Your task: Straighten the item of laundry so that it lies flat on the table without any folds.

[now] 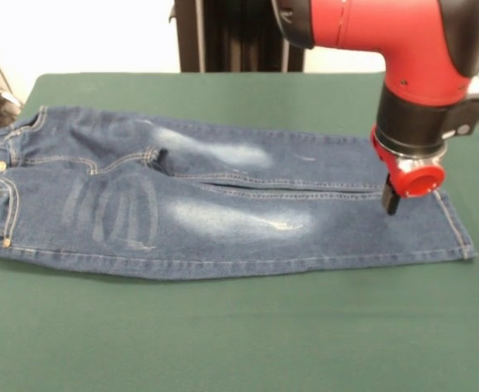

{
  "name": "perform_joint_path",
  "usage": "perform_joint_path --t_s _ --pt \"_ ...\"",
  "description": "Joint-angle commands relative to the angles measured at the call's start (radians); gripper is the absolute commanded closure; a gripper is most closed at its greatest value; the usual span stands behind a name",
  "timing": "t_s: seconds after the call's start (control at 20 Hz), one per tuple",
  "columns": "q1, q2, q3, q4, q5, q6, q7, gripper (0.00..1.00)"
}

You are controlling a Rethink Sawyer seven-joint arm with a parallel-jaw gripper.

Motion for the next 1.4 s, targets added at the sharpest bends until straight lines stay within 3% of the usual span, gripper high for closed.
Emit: perform_joint_path --t_s 0.05,0.65,0.95,1.4 --pt "-0.061 -0.040 0.130 0.156 0.021 -0.014 -0.010 1.00" --pt "-0.103 -0.126 0.139 0.343 -0.076 -0.087 -0.070 1.00" --pt "-0.168 -0.138 0.180 0.371 -0.152 -0.092 -0.158 1.00" --pt "-0.174 -0.119 0.221 0.421 -0.199 -0.179 -0.067 1.00"
